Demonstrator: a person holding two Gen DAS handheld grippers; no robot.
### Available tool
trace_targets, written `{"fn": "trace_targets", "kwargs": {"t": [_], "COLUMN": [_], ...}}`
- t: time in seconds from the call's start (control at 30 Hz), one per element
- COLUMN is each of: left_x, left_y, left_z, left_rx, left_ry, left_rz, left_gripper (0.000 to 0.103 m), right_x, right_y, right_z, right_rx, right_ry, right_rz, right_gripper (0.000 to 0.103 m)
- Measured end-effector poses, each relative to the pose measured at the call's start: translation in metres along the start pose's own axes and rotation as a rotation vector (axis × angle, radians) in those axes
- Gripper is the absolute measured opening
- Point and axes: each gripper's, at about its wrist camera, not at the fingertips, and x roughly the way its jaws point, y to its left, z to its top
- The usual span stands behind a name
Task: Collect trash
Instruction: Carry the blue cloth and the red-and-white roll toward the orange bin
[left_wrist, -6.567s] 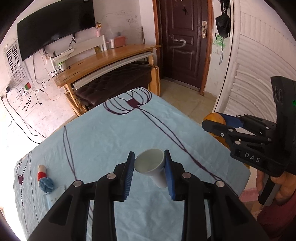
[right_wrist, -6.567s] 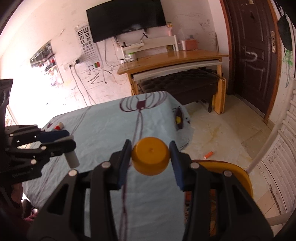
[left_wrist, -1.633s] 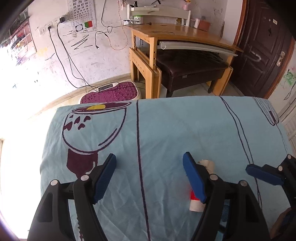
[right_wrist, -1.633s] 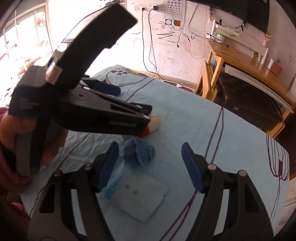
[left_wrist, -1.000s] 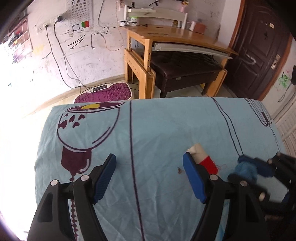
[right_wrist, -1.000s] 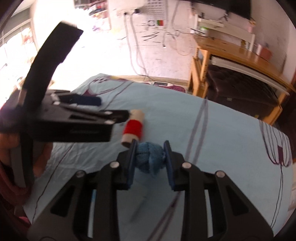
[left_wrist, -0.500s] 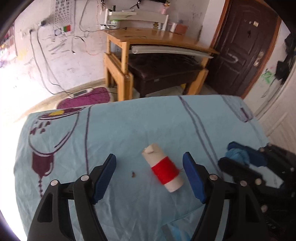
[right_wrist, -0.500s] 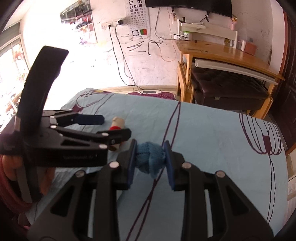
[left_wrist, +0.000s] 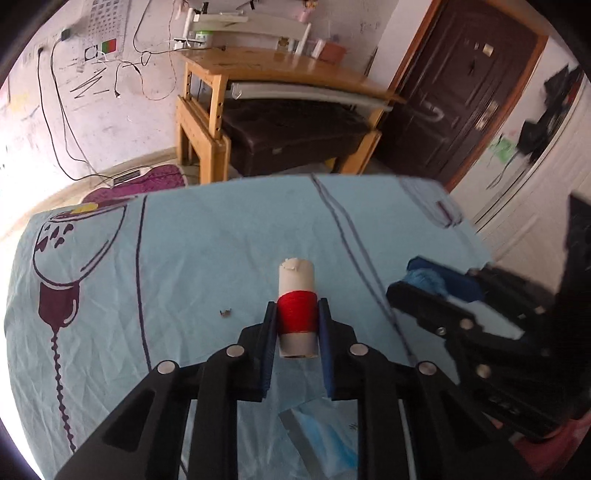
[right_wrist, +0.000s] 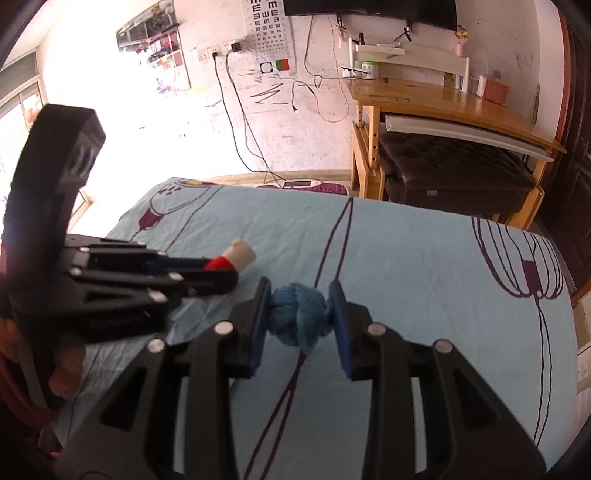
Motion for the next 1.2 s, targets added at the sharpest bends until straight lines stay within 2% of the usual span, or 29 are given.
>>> {"fn": "trace_targets", "kwargs": {"t": [0.13,0.2,0.3,0.43,0.57,0.7,0.97,1.13,1.2], "left_x": [-0.023,-0.035,-0.047,-0.053,-0.056,-0.05,-0.025,-0.012,-0.01], "left_y": [-0.003,-0.009,-0.032,-0.069,-0.102,-0.138,-0.183,-0.193,-0.195], "left_z": [-0.001,-0.004,-0.015,-0.025,-0.031,-0.036,-0.044,-0.042,-0.042], "left_rx": [0.008,0.029,0.071,0.129,0.179,0.234,0.303,0.32,0.321], "left_ry": [-0.093,-0.142,-0.198,-0.229,-0.229,-0.215,-0.159,-0.129,-0.124], "left_rz": [0.025,0.077,0.145,0.185,0.19,0.193,0.191,0.199,0.209], "left_gripper": [0.016,0.016,0.016,0.016,0.016,0.016,0.016,0.016,0.016], "right_x": [-0.011,-0.02,-0.034,-0.054,-0.074,-0.088,-0.104,-0.097,-0.089], "right_y": [-0.004,-0.007,-0.016,-0.025,-0.038,-0.054,-0.088,-0.106,-0.114], "right_z": [-0.001,-0.002,-0.006,-0.015,-0.025,-0.036,-0.054,-0.064,-0.065], "right_rx": [0.008,0.014,0.032,0.044,0.055,0.083,0.132,0.151,0.142], "right_ry": [-0.026,-0.045,-0.074,-0.11,-0.143,-0.168,-0.194,-0.152,-0.129], "right_rz": [0.003,0.006,0.007,0.005,-0.005,-0.007,-0.014,0.001,-0.056], "right_gripper": [0.031,0.031,0.031,0.031,0.031,0.042,0.042,0.042,0.059]}}
